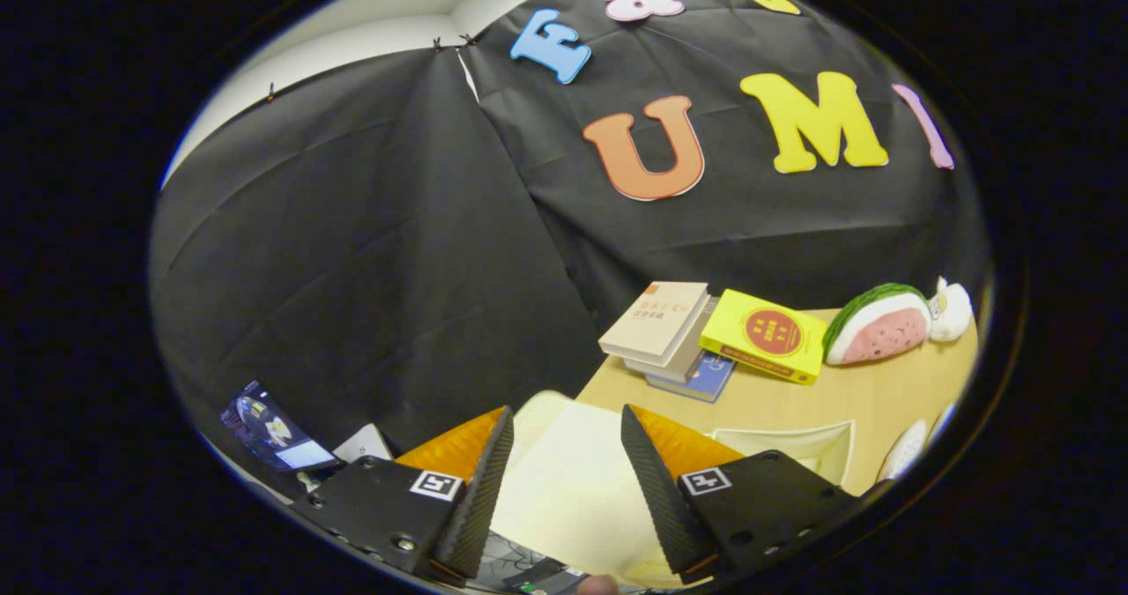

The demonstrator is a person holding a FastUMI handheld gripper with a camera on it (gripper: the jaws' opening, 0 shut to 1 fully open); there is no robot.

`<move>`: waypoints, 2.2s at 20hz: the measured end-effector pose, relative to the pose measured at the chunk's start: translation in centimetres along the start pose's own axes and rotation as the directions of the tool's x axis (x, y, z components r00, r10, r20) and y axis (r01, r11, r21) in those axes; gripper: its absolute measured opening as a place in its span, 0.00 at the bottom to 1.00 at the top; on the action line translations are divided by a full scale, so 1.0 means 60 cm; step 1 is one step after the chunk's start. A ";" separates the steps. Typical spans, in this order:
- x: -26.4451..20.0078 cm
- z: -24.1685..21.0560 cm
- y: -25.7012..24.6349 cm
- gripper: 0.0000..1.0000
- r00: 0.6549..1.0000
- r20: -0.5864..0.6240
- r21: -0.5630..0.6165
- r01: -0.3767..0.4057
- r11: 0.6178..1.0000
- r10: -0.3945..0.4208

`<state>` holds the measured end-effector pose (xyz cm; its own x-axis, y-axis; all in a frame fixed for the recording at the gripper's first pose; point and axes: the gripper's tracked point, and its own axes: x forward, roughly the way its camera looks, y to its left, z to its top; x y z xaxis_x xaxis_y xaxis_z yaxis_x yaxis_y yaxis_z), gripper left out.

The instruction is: Open the storage box then place both shoes into the box .Put the left shoe in first, then the right shoe, with the right side of both shoes facing outward in a uniform manner.

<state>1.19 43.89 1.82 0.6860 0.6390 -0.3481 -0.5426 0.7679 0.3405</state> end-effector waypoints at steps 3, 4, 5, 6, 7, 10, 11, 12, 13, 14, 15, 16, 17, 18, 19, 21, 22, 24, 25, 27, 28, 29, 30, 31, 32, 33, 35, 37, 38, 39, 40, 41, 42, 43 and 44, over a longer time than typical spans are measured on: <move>-0.031 0.010 -0.037 0.79 0.999 0.043 -0.063 0.036 0.997 -0.033; -0.044 0.013 -0.061 0.81 0.996 0.061 -0.082 0.067 0.994 -0.062; -0.059 0.016 -0.084 0.83 0.993 0.082 -0.098 0.097 0.990 -0.089; -0.075 0.023 -0.109 0.85 0.987 0.108 -0.118 0.132 0.984 -0.119; -0.093 0.031 -0.138 0.87 0.979 0.138 -0.133 0.169 0.977 -0.151; -0.158 0.046 -0.217 0.95 0.954 0.200 -0.154 0.254 0.955 -0.222; -0.175 0.050 -0.243 0.95 0.947 0.215 -0.155 0.275 0.949 -0.240; -0.197 0.054 -0.271 0.95 0.938 0.227 -0.150 0.298 0.943 -0.261; -0.218 0.054 -0.302 0.95 0.931 0.235 -0.136 0.315 0.939 -0.279; -0.238 0.052 -0.331 0.95 0.926 0.238 -0.122 0.327 0.937 -0.293; -0.258 0.049 -0.359 0.95 0.923 0.237 -0.107 0.335 0.936 -0.303; -0.276 0.044 -0.388 0.95 0.919 0.235 -0.093 0.345 0.934 -0.316; -0.295 0.038 -0.419 0.95 0.915 0.236 -0.081 0.355 0.931 -0.328; -0.312 0.032 -0.449 0.95 0.910 0.235 -0.070 0.366 0.928 -0.341; -0.327 0.022 -0.479 0.95 0.903 0.234 -0.059 0.382 0.922 -0.359; -0.352 -0.003 -0.541 0.95 0.892 0.214 -0.035 0.415 0.909 -0.399; -0.365 -0.019 -0.574 0.96 0.884 0.201 -0.018 0.435 0.900 -0.423; -0.378 -0.059 -0.631 0.95 0.873 0.157 0.006 0.467 0.884 -0.462; -0.379 -0.084 -0.654 0.95 0.871 0.126 0.018 0.477 0.879 -0.476; -0.366 -0.144 -0.691 0.95 0.872 0.039 0.031 0.487 0.873 -0.488; -0.358 -0.169 -0.704 0.96 0.875 0.000 0.042 0.484 0.874 -0.484; -0.349 -0.198 -0.720 0.96 0.874 -0.044 0.050 0.486 0.873 -0.484; -0.339 -0.227 -0.734 0.96 0.872 -0.087 0.057 0.487 0.872 -0.481; -0.331 -0.247 -0.747 0.96 0.870 -0.115 0.058 0.487 0.871 -0.479; -0.321 -0.267 -0.760 0.96 0.868 -0.145 0.060 0.488 0.871 -0.476; -0.310 -0.289 -0.772 0.96 0.865 -0.177 0.069 0.486 0.871 -0.469; -0.294 -0.326 -0.793 0.96 0.858 -0.238 0.094 0.487 0.868 -0.456; -0.283 -0.357 -0.814 0.96 0.846 -0.292 0.117 0.495 0.861 -0.447; -0.278 -0.374 -0.823 0.96 0.836 -0.324 0.125 0.501 0.856 -0.442; -0.273 -0.390 -0.829 0.96 0.829 -0.354 0.133 0.502 0.854 -0.432; -0.269 -0.400 -0.835 0.96 0.826 -0.374 0.149 0.502 0.852 -0.422; -0.264 -0.408 -0.839 0.96 0.823 -0.389 0.159 0.503 0.850 -0.414; -0.260 -0.417 -0.845 0.96 0.818 -0.405 0.169 0.506 0.846 -0.409; -0.255 -0.424 -0.847 0.96 0.816 -0.420 0.184 0.506 0.843 -0.398; -0.251 -0.431 -0.849 0.96 0.812 -0.440 0.201 0.506 0.839 -0.384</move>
<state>5.99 -3.68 -32.86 0.5519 0.2431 -0.7977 -0.0102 0.9585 0.2851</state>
